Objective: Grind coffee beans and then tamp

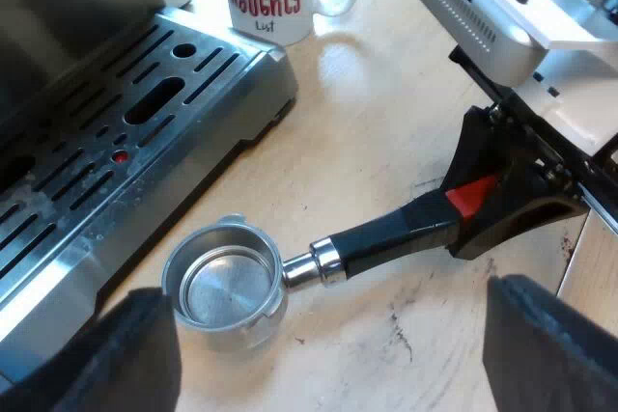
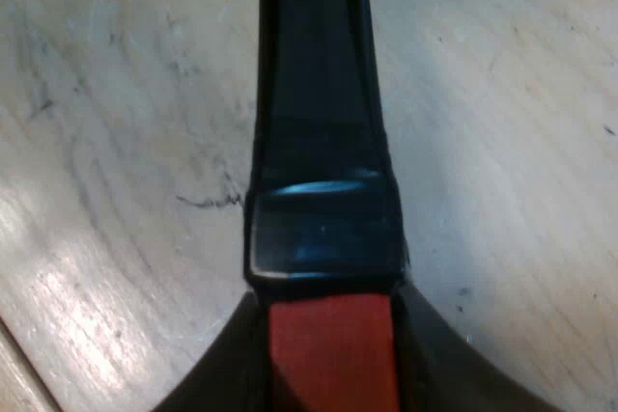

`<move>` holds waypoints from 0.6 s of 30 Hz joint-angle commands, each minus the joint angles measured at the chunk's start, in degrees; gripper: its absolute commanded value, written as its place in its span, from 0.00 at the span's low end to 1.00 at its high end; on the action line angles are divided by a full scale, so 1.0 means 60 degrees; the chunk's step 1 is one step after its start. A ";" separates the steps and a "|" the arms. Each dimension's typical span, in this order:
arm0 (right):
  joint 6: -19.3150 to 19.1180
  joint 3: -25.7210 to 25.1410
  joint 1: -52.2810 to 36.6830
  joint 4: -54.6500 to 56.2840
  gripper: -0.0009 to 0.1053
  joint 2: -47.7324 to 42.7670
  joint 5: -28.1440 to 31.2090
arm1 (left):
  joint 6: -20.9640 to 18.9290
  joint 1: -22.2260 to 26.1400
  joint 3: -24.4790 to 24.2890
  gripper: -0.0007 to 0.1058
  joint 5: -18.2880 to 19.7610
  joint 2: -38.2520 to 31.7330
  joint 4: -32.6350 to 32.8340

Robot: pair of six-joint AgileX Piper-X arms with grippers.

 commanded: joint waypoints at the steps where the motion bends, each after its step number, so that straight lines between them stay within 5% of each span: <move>1: -0.0080 -0.0002 -0.0119 -0.0708 0.01 -0.0159 0.0119 | -0.0092 -0.0055 -0.0002 0.64 -0.0172 -0.0051 -0.0068; 13: -0.0454 0.0344 -0.1073 -0.0802 0.01 -0.0042 -0.0490 | -0.0119 -0.0055 0.0759 0.64 -0.0224 0.0021 -0.0950; 18: -0.0475 0.0344 -0.1072 -0.0759 0.01 0.0187 -0.0602 | -0.0119 -0.0055 0.0766 0.64 -0.0226 0.1086 -0.0982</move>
